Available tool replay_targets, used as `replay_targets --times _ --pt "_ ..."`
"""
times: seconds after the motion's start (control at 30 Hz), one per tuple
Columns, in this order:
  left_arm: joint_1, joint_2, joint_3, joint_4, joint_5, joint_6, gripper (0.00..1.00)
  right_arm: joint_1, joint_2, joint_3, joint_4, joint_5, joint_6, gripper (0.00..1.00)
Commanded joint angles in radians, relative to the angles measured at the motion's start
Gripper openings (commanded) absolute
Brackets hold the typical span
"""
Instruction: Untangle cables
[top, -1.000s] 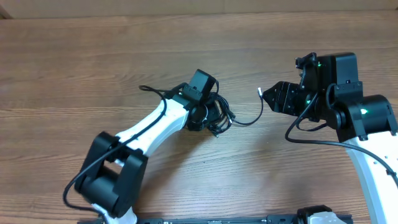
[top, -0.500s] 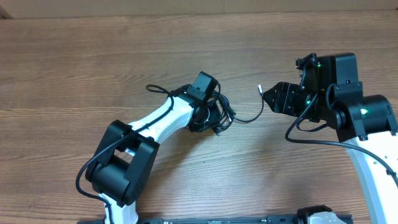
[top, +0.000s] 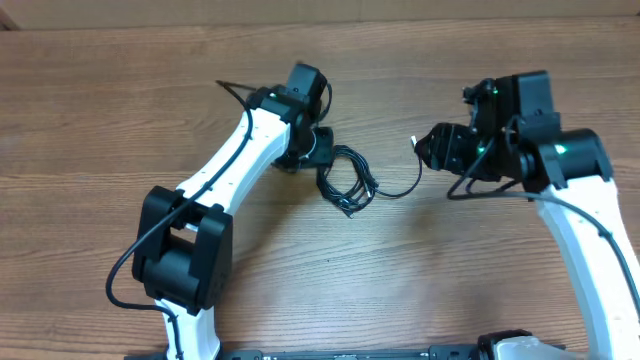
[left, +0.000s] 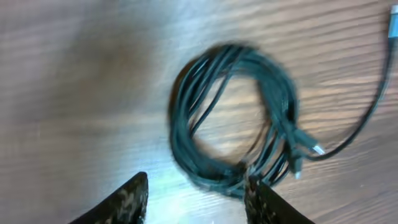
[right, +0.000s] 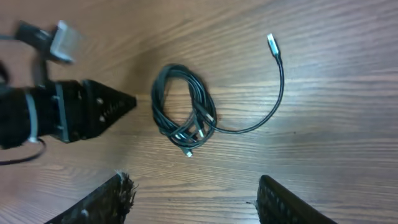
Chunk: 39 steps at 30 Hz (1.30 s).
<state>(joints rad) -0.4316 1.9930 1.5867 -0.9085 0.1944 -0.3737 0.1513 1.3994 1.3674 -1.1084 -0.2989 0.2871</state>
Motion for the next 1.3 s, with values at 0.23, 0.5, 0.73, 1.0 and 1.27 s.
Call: replay_targets --times 0.23,0.5,0.73,1.0,1.27 --pt "0.001 0.108 -0.002 0.149 0.064 0.454 0.46 -0.001 -0.008 0.004 -0.024 0.007 -0.007 0.64" --pt "0.016 0.159 -0.002 0.119 0.015 0.499 0.36 -0.001 -0.008 0.004 -0.034 0.007 -0.007 0.64" --pt "0.020 0.195 -0.003 0.116 0.006 0.486 0.40 -0.001 -0.008 0.004 -0.035 0.007 -0.007 0.64" --pt "0.010 0.200 -0.003 0.112 0.009 0.392 0.22 -0.001 -0.008 0.003 -0.035 0.007 -0.006 0.63" --pt "0.021 0.160 0.058 -0.027 0.107 0.298 0.04 -0.001 -0.008 0.004 -0.011 -0.048 -0.032 0.63"
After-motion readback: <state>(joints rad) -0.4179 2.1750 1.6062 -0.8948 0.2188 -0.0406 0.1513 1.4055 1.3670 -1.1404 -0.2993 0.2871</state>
